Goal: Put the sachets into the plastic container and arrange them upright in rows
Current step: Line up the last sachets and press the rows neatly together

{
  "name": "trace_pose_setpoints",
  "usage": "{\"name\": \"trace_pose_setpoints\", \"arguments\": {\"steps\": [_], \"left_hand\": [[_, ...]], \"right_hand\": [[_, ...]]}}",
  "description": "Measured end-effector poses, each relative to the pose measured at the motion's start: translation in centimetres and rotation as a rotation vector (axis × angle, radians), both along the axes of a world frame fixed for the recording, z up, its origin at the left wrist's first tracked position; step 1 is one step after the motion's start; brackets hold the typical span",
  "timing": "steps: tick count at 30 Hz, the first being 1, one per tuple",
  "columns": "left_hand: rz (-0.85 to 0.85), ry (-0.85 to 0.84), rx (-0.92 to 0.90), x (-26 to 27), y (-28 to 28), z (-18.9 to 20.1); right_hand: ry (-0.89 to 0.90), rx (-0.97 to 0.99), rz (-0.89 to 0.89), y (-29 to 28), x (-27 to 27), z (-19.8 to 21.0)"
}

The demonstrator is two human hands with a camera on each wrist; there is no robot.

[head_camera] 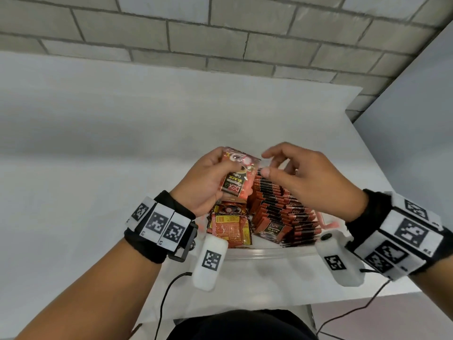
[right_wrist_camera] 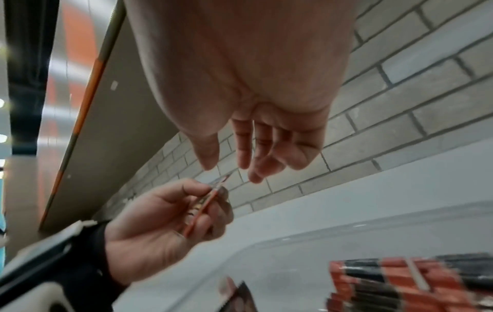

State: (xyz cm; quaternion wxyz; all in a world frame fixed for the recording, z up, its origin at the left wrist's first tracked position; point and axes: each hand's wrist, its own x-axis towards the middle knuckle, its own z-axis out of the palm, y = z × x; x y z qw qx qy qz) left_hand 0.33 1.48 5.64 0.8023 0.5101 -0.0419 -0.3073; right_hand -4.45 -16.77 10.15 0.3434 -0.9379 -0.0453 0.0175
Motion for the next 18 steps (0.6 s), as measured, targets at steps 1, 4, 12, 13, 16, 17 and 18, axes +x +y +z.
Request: {"name": "trace_pose_setpoints", "arguments": {"steps": [1, 4, 12, 13, 16, 17, 18], "left_hand": [[-0.024, -0.042, 0.025, 0.0, -0.2, 0.1], [0.005, -0.104, 0.037, -0.1, -0.8, 0.3], [0.068, -0.16, 0.138, 0.1, -1.5, 0.1], [0.031, -0.178, 0.191, 0.0, -1.6, 0.1], [-0.086, -0.207, 0.346, -0.1, -2.1, -0.3], [-0.121, -0.198, 0.388, -0.1, -2.2, -0.5], [-0.145, -0.166, 0.417, -0.1, -2.3, -0.6]], "right_hand": [[0.001, 0.06, -0.015, 0.4, 0.1, 0.2], [0.055, 0.183, -0.068, 0.9, 0.6, -0.2], [0.09, 0.646, -0.271, 0.6, 0.4, -0.5], [0.057, 0.691, -0.289, 0.4, 0.6, -0.4], [0.039, 0.75, -0.304, 0.3, 0.5, -0.5], [0.036, 0.732, -0.296, 0.2, 0.4, -0.6], [0.018, 0.696, -0.289, 0.0, 0.2, -0.7]]}}
